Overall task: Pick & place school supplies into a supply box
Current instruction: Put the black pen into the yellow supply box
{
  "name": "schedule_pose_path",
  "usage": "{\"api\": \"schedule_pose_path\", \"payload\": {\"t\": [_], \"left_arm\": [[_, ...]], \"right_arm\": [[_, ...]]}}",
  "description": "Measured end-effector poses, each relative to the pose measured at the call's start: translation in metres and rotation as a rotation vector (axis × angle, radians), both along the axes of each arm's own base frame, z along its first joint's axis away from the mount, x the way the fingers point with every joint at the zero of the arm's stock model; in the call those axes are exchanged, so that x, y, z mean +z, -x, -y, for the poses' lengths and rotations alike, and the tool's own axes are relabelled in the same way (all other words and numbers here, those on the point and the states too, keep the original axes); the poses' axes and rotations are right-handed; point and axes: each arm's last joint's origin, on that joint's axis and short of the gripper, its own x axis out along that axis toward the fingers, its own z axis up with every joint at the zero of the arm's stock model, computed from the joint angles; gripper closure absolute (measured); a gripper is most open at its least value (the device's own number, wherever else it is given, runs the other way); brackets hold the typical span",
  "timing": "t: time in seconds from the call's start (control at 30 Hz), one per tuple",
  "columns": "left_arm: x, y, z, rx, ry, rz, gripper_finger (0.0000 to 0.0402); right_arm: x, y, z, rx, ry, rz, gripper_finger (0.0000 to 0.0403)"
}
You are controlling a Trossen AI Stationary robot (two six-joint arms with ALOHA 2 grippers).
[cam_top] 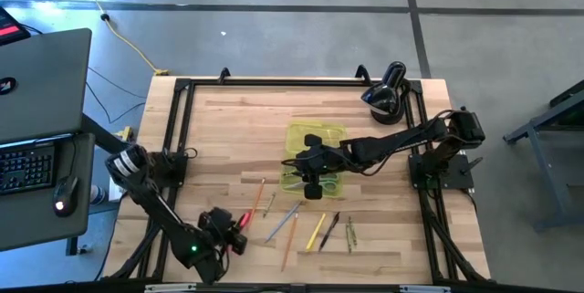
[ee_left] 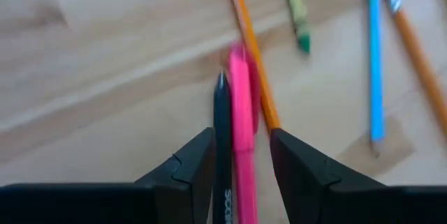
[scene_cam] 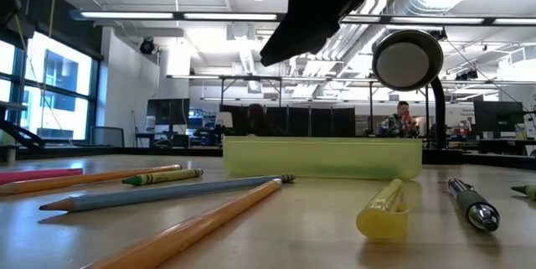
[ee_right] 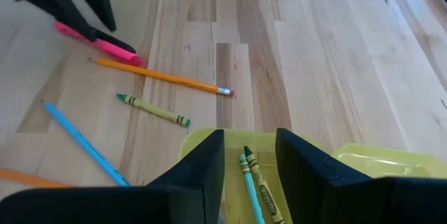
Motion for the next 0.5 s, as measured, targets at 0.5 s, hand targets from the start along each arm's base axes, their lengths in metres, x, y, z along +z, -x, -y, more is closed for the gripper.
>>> {"api": "schedule_pose_path", "payload": {"t": [0.5], "left_arm": [[-0.029,-0.002,0.004,0.003,-0.053,-0.036,0.023]], "right_arm": [[0.001,-0.001,0.0,0.0,-0.002,0.015,0.0295]]}}
